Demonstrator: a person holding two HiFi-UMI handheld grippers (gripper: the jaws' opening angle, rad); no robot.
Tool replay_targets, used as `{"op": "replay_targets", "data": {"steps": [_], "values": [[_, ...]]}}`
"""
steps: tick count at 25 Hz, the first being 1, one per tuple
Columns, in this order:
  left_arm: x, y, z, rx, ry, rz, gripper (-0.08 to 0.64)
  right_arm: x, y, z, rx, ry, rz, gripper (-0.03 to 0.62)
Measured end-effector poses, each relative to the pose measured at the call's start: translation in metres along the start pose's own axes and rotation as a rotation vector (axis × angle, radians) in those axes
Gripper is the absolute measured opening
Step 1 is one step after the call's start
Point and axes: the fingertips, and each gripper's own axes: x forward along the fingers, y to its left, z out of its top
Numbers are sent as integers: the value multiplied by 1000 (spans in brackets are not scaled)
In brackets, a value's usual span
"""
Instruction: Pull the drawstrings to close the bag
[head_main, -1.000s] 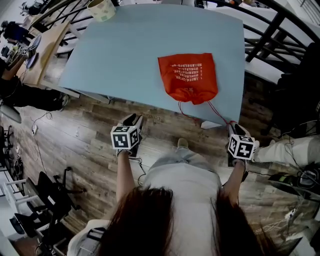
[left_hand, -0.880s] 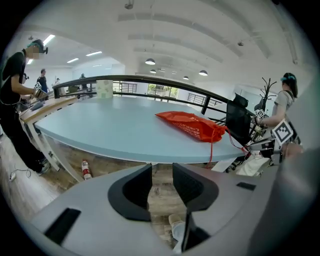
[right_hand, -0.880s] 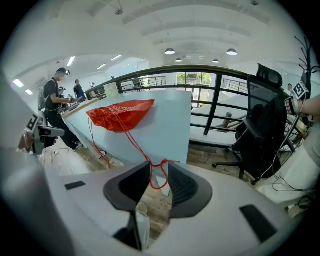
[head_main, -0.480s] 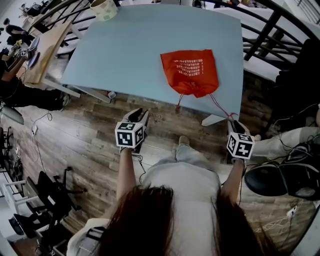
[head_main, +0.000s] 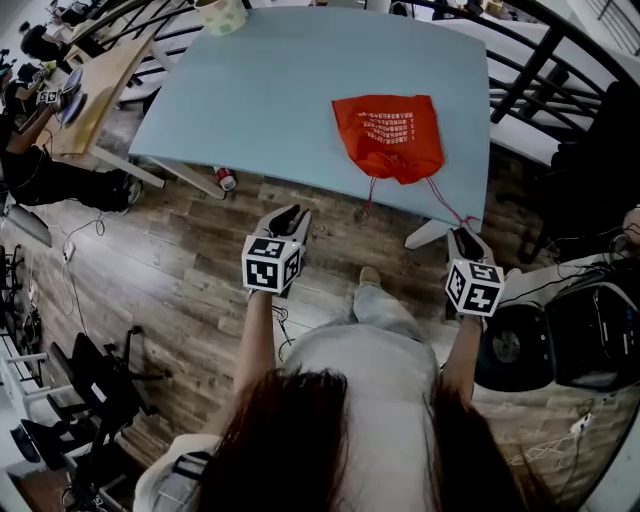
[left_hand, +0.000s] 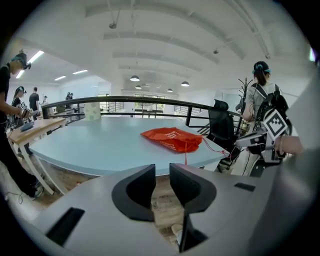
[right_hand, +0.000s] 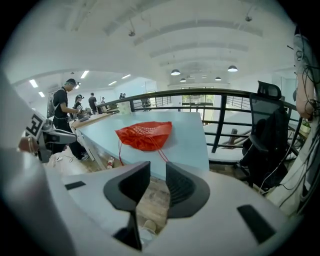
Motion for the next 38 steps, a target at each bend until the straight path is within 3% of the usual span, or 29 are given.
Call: {"op": "replay_targets", "data": {"steps": [10, 21, 38], "values": [[-21, -24, 21, 62, -120, -18, 90, -17, 29, 14, -43, -91, 14, 106], [-47, -51, 40, 125, -233, -26, 52, -48, 53, 42, -81, -241, 8, 57], [-99, -73, 58, 154, -397, -16, 31, -99, 103, 64, -154, -454, 9, 28]]}}
